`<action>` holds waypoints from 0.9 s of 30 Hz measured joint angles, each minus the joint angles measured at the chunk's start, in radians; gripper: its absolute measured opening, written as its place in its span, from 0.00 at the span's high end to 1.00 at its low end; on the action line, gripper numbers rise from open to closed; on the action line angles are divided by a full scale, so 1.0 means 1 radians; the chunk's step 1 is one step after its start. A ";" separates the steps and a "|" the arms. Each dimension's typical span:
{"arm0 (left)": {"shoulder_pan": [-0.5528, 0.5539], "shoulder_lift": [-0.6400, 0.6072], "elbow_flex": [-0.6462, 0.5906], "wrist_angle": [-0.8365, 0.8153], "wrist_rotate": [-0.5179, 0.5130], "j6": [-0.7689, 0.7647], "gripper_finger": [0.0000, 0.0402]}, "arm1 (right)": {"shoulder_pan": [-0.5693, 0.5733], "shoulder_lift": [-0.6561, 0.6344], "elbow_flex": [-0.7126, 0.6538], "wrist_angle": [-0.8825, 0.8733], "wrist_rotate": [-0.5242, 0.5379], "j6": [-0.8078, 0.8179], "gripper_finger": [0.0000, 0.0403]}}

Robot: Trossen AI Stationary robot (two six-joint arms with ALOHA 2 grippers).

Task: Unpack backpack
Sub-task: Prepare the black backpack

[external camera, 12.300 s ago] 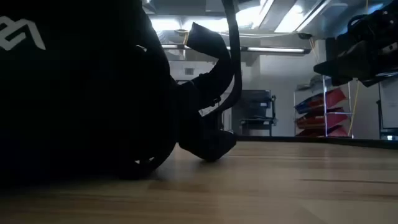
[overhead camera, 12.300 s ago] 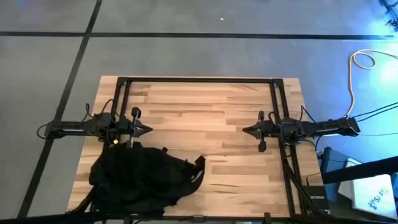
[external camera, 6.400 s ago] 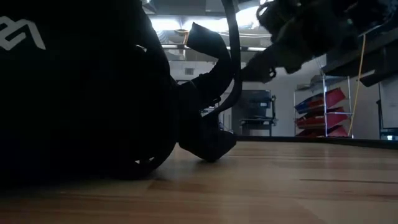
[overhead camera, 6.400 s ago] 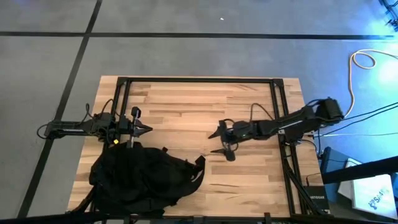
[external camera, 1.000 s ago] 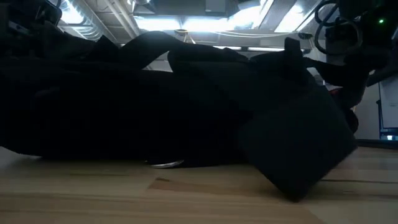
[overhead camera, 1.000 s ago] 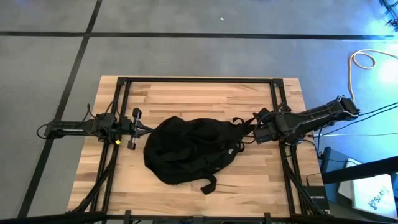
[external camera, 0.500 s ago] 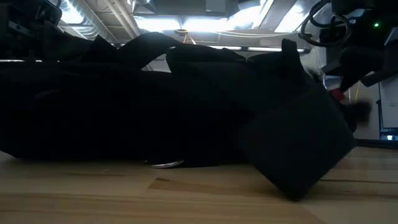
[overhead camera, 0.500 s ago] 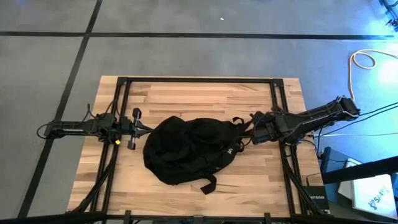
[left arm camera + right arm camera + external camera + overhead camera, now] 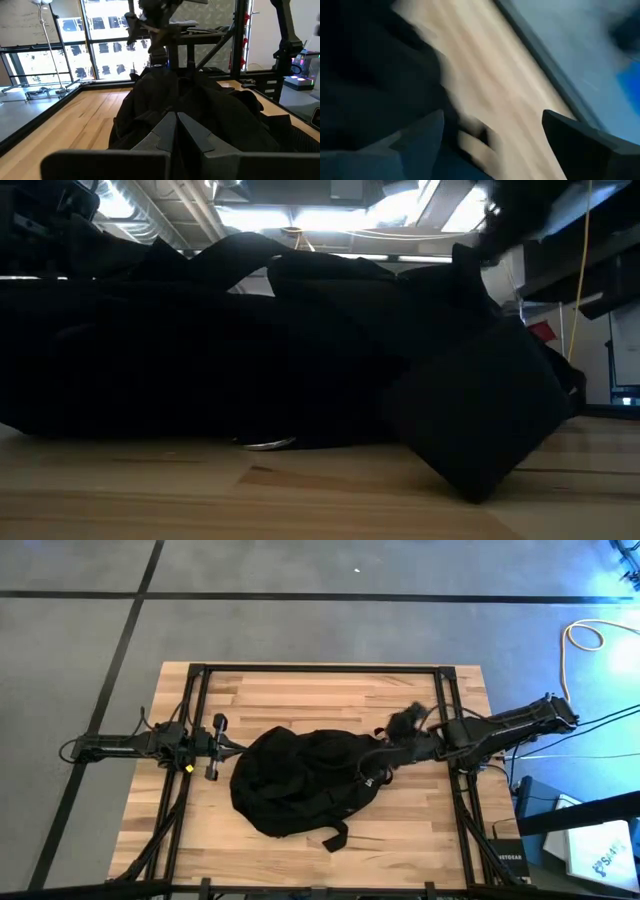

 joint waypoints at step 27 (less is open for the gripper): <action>0.000 0.000 0.000 0.000 0.000 0.000 1.00 | 0.327 0.021 -0.020 -0.243 -0.164 0.421 0.20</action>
